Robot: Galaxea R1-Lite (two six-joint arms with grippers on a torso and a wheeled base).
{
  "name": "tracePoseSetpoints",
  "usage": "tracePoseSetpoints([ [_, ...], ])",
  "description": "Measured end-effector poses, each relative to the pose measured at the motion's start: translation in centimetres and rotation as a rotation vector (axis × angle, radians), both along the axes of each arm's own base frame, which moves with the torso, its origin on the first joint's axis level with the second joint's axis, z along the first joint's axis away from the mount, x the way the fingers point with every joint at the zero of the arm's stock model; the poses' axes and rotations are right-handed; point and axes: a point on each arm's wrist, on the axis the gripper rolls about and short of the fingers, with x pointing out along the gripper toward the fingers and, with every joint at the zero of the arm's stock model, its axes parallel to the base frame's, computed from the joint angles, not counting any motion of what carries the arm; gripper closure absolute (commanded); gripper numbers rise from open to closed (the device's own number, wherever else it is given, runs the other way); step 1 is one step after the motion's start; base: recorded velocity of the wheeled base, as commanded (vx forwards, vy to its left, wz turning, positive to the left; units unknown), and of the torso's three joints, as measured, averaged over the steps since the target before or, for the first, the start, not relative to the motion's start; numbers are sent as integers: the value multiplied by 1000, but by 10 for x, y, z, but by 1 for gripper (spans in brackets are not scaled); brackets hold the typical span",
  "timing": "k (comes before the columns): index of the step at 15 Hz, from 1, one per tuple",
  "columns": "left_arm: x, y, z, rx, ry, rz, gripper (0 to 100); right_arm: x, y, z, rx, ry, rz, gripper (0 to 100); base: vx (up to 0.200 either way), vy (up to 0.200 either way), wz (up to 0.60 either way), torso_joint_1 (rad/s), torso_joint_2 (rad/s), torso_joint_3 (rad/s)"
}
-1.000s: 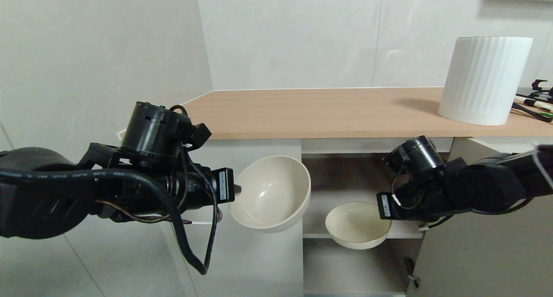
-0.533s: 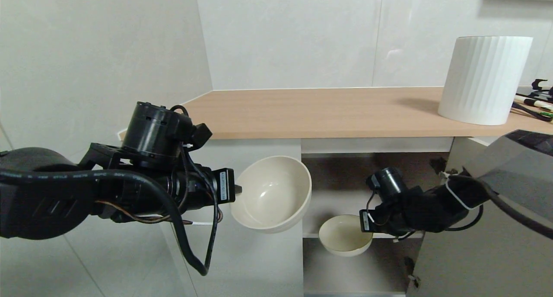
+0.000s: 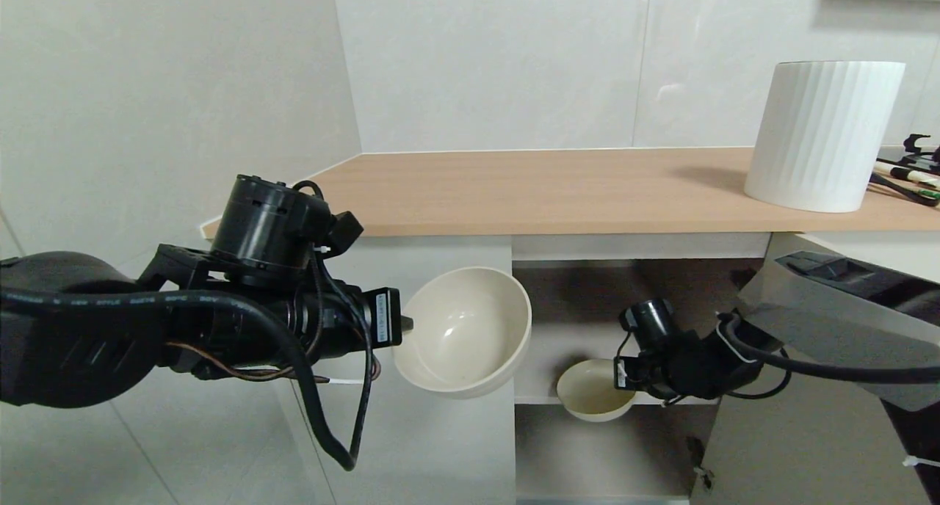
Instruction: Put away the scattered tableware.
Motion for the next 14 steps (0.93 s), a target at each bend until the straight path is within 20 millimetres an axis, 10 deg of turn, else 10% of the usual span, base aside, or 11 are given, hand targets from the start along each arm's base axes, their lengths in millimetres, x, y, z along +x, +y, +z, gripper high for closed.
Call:
tracePoseSetpoints([
  [14, 2, -3, -4, 6, 14, -7, 100, 48, -3, -27, -110, -50, -143, 100, 0, 0, 0, 0, 0, 0],
])
